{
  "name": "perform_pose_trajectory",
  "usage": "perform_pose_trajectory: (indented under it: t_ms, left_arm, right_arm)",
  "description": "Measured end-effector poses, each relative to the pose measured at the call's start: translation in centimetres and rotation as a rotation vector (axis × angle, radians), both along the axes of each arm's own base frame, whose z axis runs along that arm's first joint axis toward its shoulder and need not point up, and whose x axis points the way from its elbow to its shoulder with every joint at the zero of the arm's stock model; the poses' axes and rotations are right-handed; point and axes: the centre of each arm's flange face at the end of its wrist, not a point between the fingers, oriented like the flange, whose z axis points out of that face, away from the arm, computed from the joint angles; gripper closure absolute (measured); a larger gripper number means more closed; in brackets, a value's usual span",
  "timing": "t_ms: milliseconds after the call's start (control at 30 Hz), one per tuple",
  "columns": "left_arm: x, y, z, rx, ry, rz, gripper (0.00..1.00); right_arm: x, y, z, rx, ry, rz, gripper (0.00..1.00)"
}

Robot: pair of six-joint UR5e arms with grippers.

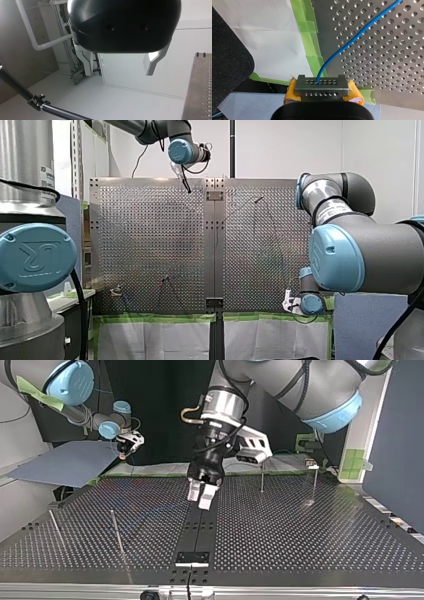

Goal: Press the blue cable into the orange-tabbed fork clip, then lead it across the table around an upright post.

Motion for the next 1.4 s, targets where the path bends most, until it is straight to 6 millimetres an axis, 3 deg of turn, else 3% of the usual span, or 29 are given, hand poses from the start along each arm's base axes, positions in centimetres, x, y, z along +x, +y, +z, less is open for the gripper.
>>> perform_pose_trajectory:
  t_ms: [667,1000,1400]
  left_arm:
    - [-0.9,0.6,-8.7,-0.017,0.051,0.0,0.0]
    - [-2.3,1.4,-15.1,0.053,0.156,0.0,0.0]
    - [-4.6,2.9,-20.4,0.109,0.252,-0.001,0.0]
  right_arm:
    - [0.6,0.1,0.1,0.0,0.011,0.015,1.0]
    - [0.8,0.1,0.1,0.001,0.013,0.018,1.0]
    - [0.9,0.1,0.1,-0.001,0.012,0.02,1.0]
